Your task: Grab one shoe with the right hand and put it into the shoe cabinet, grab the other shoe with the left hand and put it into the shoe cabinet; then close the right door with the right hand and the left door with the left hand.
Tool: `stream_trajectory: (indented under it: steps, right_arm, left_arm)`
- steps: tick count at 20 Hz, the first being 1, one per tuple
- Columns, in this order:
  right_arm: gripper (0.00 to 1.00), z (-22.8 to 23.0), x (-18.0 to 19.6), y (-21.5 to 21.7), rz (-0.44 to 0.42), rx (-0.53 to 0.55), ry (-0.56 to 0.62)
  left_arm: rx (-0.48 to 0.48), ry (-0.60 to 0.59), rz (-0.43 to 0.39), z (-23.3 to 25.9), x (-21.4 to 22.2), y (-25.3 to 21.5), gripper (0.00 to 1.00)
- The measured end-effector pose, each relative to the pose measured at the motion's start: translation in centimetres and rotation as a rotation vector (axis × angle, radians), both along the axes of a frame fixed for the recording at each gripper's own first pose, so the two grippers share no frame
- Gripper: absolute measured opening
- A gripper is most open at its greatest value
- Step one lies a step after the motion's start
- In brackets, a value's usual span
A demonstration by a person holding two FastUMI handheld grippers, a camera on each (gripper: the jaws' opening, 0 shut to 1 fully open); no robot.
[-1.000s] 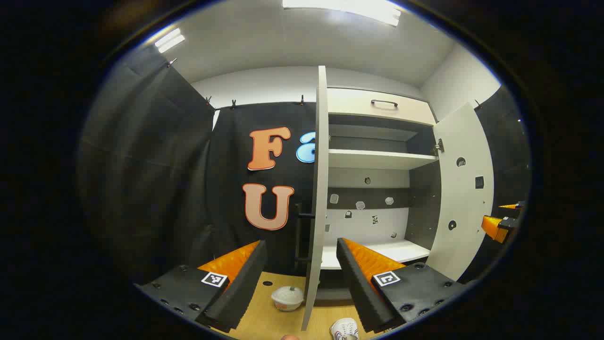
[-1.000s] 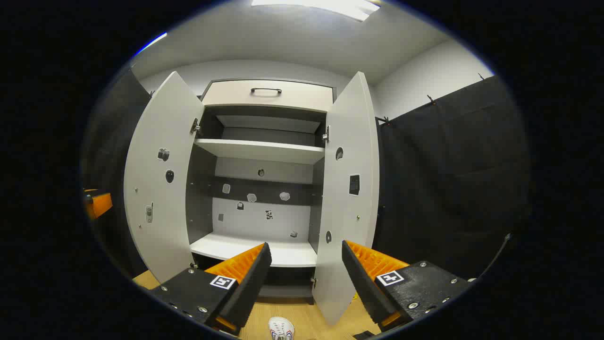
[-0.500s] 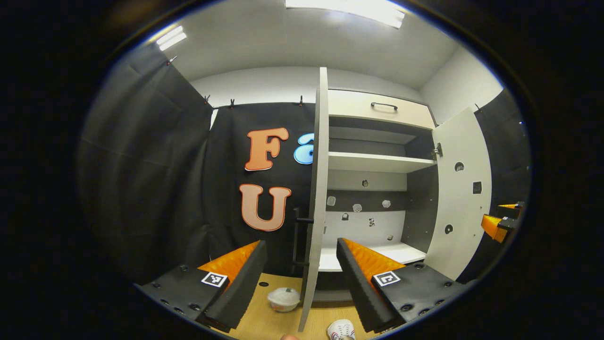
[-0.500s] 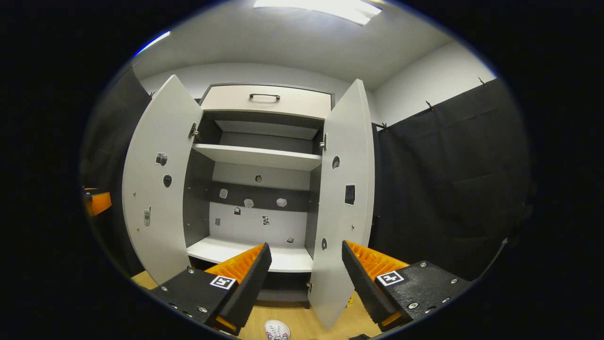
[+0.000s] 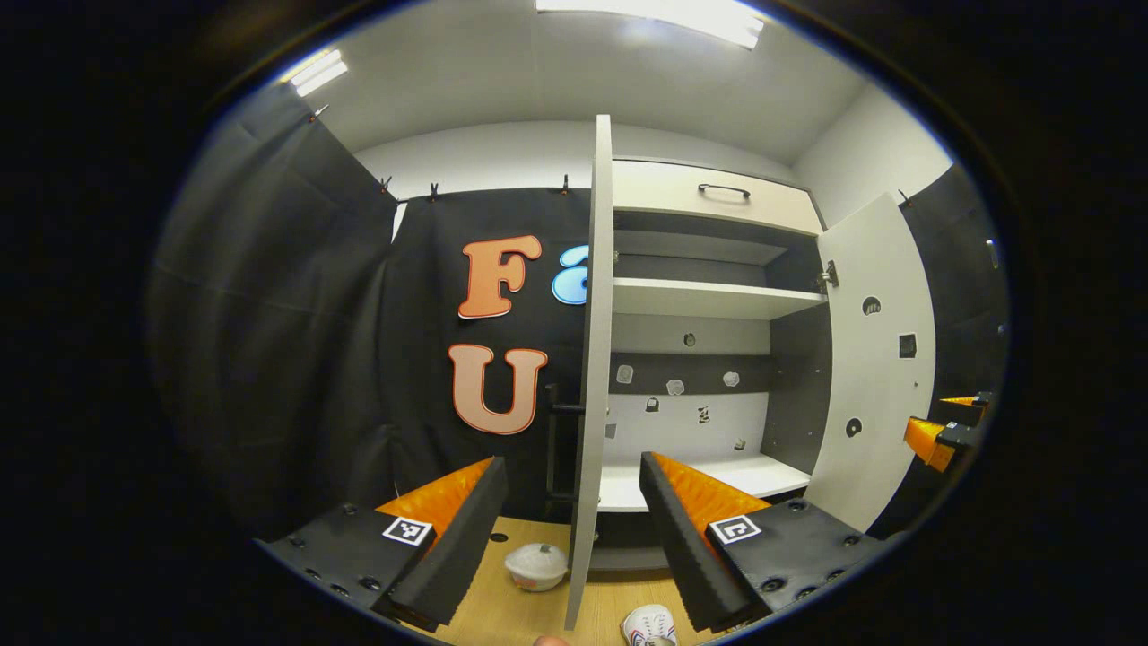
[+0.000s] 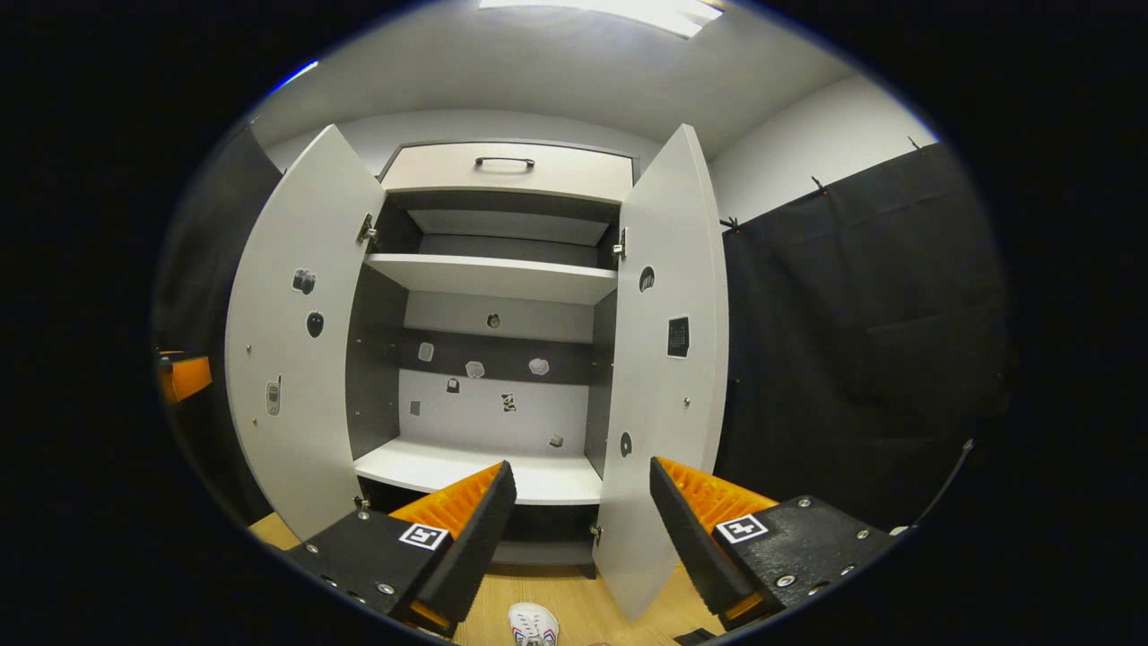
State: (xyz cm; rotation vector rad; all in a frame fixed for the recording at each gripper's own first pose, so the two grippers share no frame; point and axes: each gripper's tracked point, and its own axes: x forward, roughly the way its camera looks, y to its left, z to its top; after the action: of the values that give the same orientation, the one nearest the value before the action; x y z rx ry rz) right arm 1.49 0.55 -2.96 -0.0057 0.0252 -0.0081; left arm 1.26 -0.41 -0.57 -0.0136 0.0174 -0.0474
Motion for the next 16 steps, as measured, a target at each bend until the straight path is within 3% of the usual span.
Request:
stream_trajectory:
  steps: [2,8,9,13,15,16]
  right_arm:
    - [0.93,-2.6,0.7,1.0,0.012,-0.014,0.034]
    - [0.93,-15.3,2.0,3.3,0.053,-0.045,0.238]
    - [0.93,-17.8,2.0,3.3,0.053,-0.032,0.272]
    - [0.93,-29.0,1.4,2.8,0.043,-0.017,0.475]
    - [0.93,-34.0,0.0,2.5,0.025,0.0,0.595]
    - [0.93,-36.1,-0.8,2.0,0.023,-0.008,0.642]
  left_arm:
    - [-0.001,0.002,-0.004,-0.3,0.0,-0.1,0.99]
    - [-0.009,0.02,-0.017,-1.3,-0.1,-0.1,0.94]
    - [-0.006,0.022,-0.015,-1.4,-0.1,0.0,0.99]
    - [-0.013,0.039,-0.035,-2.0,-0.5,0.0,0.94]
    - [0.004,0.037,-0.026,-2.2,-0.6,0.4,0.99]
    - [0.011,0.04,-0.025,-2.5,-0.8,0.5,0.96]
